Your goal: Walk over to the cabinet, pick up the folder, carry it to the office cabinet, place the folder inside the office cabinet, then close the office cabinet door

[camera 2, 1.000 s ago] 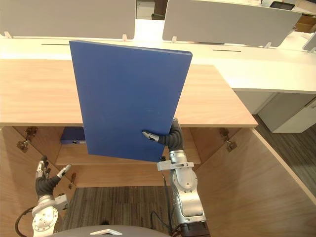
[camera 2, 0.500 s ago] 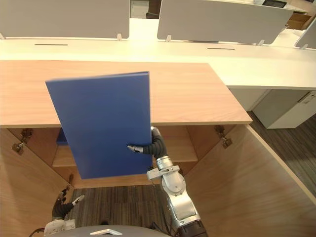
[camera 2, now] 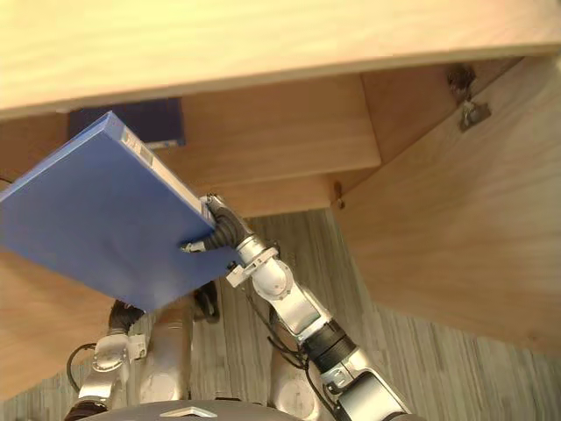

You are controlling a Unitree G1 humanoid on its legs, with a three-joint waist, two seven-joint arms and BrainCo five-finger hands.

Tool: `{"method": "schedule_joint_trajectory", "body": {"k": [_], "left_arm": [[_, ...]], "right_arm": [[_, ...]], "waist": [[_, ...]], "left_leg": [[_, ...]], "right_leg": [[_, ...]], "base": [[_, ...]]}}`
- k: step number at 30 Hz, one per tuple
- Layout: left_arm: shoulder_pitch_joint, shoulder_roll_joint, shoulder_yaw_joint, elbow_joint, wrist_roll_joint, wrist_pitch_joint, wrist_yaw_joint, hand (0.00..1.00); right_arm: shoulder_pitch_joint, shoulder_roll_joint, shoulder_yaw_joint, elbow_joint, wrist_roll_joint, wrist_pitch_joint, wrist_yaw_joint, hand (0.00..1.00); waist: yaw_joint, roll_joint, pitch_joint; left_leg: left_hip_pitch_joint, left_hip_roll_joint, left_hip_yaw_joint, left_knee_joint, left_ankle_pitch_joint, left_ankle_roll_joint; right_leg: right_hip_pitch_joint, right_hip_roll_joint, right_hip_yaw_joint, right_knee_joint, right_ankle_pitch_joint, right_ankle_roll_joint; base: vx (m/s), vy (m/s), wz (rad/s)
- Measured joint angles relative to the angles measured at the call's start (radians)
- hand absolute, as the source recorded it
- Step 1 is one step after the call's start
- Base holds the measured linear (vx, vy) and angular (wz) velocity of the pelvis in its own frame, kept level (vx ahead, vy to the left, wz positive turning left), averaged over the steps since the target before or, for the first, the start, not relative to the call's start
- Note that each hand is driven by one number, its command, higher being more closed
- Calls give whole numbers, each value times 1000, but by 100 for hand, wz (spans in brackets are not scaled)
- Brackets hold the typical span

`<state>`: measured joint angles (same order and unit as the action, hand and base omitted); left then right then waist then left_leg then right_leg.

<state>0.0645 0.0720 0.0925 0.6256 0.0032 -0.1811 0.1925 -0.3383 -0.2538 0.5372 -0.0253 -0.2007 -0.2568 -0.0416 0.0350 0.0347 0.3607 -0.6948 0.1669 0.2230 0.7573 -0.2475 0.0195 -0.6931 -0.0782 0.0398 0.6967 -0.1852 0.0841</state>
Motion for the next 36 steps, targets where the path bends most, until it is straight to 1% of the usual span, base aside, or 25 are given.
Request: {"method": "schedule_joint_trajectory", "body": {"k": [2, 4, 6, 8, 9, 11, 12, 14, 15, 17, 18, 19, 20, 22, 24, 25, 26, 28, 30, 31, 33, 34, 36], "left_arm": [[-3, -5, 3, -29, 0, 1, 1, 0], [-5, -15, 5, -68, 0, 0, 3, 0], [-12, -18, 4, -71, 0, 1, 3, 0], [-21, -18, 4, -98, 0, 1, 4, 0], [-25, -18, 4, -114, 0, 0, 5, 0], [-42, -18, 4, -131, -1, 0, 5, 0], [-45, -18, 5, -143, -2, 0, 5, 0], [-53, -19, 5, -170, -5, 0, 2, 0], [-55, -19, 5, -184, -12, 0, 2, 0], [-73, -24, 6, -222, -45, -2, 3, 0], [-80, -25, 7, -229, -49, -4, 3, 0], [-94, -28, 13, -247, -64, -6, 4, 0], [-96, -30, 15, -251, -69, -7, 5, 0], [-118, -35, 29, -266, -90, -16, 19, 0], [-133, -38, 32, -266, -101, -16, 21, 0], [-134, -43, 39, -271, -112, -16, 22, 0], [-134, -46, 46, -272, -119, -16, 22, 0], [-135, -53, 66, -290, -128, -17, 24, 0], [-136, -56, 66, -300, -142, -18, 24, 0], [-136, -56, 68, -302, -154, -20, 25, 0], [-138, -58, 72, -302, -158, -23, 28, 0], [-140, -62, 74, -302, -159, -25, 36, 0], [-144, -70, 74, -302, -166, -25, 44, 0]], "right_arm": [[-23, -8, 12, 1, -29, 1, -14, 100], [-50, -14, 11, 0, -62, 1, -34, 100], [-62, -15, 6, 0, -73, 4, -36, 100], [-66, -15, -6, 0, -72, 4, -35, 100], [-66, -15, -12, 0, -69, 4, -35, 100], [-67, -17, -34, 1, -36, 7, -33, 100], [-70, -18, -52, 1, -12, 11, -32, 100], [-72, -34, -97, 3, 99, 26, -31, 100], [-72, -34, -115, 3, 121, 27, -31, 100], [-72, -33, -184, 3, 221, 27, -35, 100], [-73, -32, -203, 3, 242, 27, -35, 100], [-82, -31, -250, 3, 291, 27, -37, 100], [-84, -31, -258, 3, 300, 27, -38, 100], [-99, -30, -328, 4, 405, 27, -69, 100], [-115, -29, -385, 5, 480, 26, -81, 100], [-133, -29, -413, 8, 533, 25, -92, 100], [-144, -28, -423, 11, 560, 23, -99, 100], [-186, -10, -480, 45, 663, 10, -117, 100], [-218, -9, -517, 58, 727, 6, -126, 100], [-245, -9, -532, 73, 760, -5, -138, 100], [-283, -9, -551, 94, 811, -10, -148, 100], [-313, -8, -569, 122, 855, -19, -159, 100], [-338, -8, -591, 132, 900, -23, -179, 100]], "waist": [[3, 0, 1], [13, 2, 3], [15, 3, 4], [15, 5, 5], [17, 5, 5], [22, 5, 8], [24, 6, 21], [31, 11, 37], [32, 11, 42], [41, 11, 58], [43, 11, 62], [44, 12, 80], [44, 11, 84], [49, 11, 94], [53, 8, 105], [53, 8, 106], [53, 8, 106], [54, 8, 107], [64, 7, 107], [65, 7, 107], [64, 7, 107], [64, 7, 107], [73, 7, 108]], "left_leg": [[-53, 12, 7, 44, -5, 0], [-99, 29, 15, 103, -27, 4], [-114, 33, 13, 122, -32, 5], [-149, 34, -5, 154, -40, 5], [-167, 35, -11, 168, -43, 3], [-209, 35, -17, 185, -43, 3], [-218, 35, -19, 190, -43, 3], [-255, 35, -26, 205, -42, 3], [-264, 34, -27, 208, -42, 2], [-301, 34, -33, 223, -42, 2], [-309, 33, -34, 225, -42, 2], [-326, 32, -39, 236, -42, 3], [-329, 32, -41, 239, -42, 3], [-374, 30, -62, 254, -42, 2], [-390, 22, -69, 260, -41, 2], [-402, 21, -71, 263, -41, 3], [-406, 21, -74, 266, -40, 4], [-421, 20, -90, 273, -38, 7], [-428, 20, -92, 272, -37, 6], [-436, 20, -94, 271, -36, 4], [-449, 19, -102, 271, -34, 1], [-460, 18, -117, 271, -32, -3], [-465, 16, -126, 269, -29, -6]], "right_leg": [[-61, 0, 5, 47, -5, -2], [-117, -3, 6, 110, -23, -6], [-134, -4, 3, 134, -31, -7], [-161, -8, -9, 173, -49, -12], [-178, -11, -17, 190, -59, -9], [-218, -22, -28, 219, -70, -10], [-228, -23, -28, 228, -73, -10], [-262, -25, -31, 248, -78, -12], [-271, -26, -32, 252, -79, -12], [-307, -30, -35, 275, -86, -12], [-316, -32, -37, 280, -86, -13], [-330, -37, -42, 296, -88, -14], [-332, -38, -43, 299, -90, -15], [-365, -42, -57, 321, -102, -21], [-383, -51, -61, 340, -112, -22], [-394, -53, -63, 348, -118, -25], [-398, -53, -66, 351, -121, -26], [-402, -55, -82, 362, -133, -30], [-410, -55, -84, 365, -137, -32], [-418, -55, -86, 367, -138, -33], [-427, -55, -93, 367, -139, -34], [-427, -56, -107, 365, -142, -38], [-427, -57, -115, 365, -145, -40]], "base": [[-114, 16, -17], [-74, 6, -13], [-45, -6, 1], [-43, -26, 16], [-37, -48, 22], [-31, -47, 17], [-18, -32, 8], [-17, -35, 7], [-12, -47, 7], [-8, -52, 8], [4, -57, 12], [6, -60, 10], [8, -62, 15], [6, -71, 16], [15, -91, 18], [15, -99, 14], [16, -99, 9], [16, -110, 11], [8, -119, 5], [-3, -92, 3], [-8, -79, 7], [-7, -74, 13], [-2, -71, 12]]}}
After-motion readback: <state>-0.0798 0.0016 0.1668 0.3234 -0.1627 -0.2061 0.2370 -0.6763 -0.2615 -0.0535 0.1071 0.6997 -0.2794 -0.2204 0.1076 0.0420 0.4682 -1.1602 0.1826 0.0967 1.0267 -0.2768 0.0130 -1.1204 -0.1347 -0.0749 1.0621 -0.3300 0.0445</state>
